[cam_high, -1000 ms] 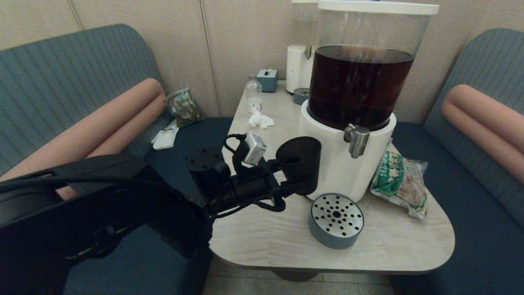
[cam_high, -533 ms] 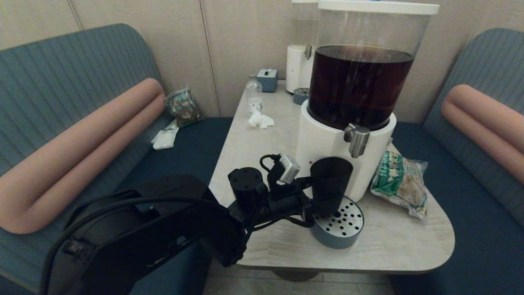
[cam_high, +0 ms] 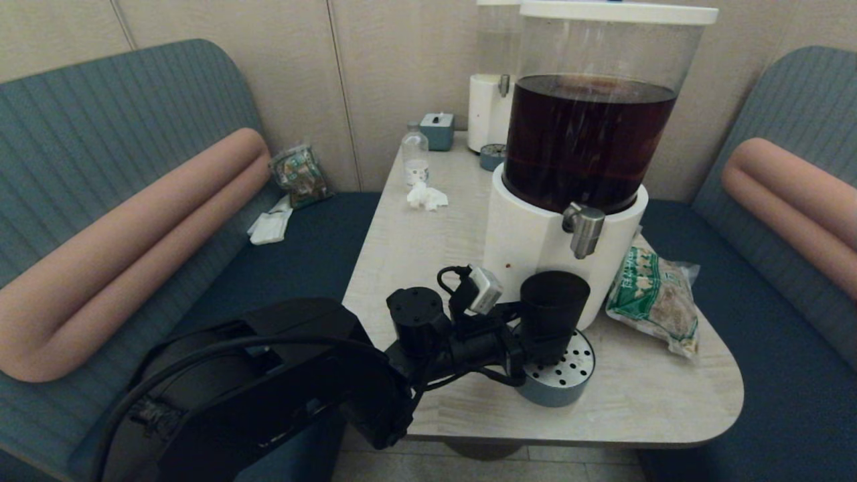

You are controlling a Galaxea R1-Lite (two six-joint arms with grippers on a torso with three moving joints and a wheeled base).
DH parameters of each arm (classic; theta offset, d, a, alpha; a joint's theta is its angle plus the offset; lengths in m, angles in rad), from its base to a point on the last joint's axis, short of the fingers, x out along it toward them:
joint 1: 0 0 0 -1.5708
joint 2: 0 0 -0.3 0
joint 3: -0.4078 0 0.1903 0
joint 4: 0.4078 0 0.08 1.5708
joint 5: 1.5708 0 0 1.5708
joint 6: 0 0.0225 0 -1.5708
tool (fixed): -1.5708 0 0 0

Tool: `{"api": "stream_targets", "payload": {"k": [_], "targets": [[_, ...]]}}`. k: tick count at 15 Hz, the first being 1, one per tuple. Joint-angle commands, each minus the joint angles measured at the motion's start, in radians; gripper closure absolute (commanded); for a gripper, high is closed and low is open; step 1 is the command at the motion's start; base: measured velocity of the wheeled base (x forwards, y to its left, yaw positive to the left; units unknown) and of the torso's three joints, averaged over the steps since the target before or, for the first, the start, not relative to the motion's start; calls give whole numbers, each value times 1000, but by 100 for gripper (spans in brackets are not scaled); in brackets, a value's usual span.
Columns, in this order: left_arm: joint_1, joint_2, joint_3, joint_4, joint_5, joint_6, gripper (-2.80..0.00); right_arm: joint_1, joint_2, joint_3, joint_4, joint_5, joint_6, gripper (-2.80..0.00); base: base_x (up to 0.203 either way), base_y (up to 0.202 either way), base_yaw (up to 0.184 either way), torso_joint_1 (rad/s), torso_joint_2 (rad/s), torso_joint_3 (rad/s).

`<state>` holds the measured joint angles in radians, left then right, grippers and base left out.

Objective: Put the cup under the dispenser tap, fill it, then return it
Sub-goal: Place it under the water dispenser

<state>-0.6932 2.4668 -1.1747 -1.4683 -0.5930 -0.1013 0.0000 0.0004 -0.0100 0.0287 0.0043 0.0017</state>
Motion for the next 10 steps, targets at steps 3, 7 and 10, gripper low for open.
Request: {"api": "stream_targets", "payload": {"k": [3,7,10], "targets": [[-19,15,-3,-3,1,-2,0,0,0,1,0,0,1,0,0,0,0,0,0,0],[-22,31,-16,-4,1,-2,0,0,0,-1,0,0,0,0,0,0,0,0,0,0],[-22,47,-26,-3,1,-2,0,0,0,0,0,0,0,0,0,0,0,0,0,0]]}}
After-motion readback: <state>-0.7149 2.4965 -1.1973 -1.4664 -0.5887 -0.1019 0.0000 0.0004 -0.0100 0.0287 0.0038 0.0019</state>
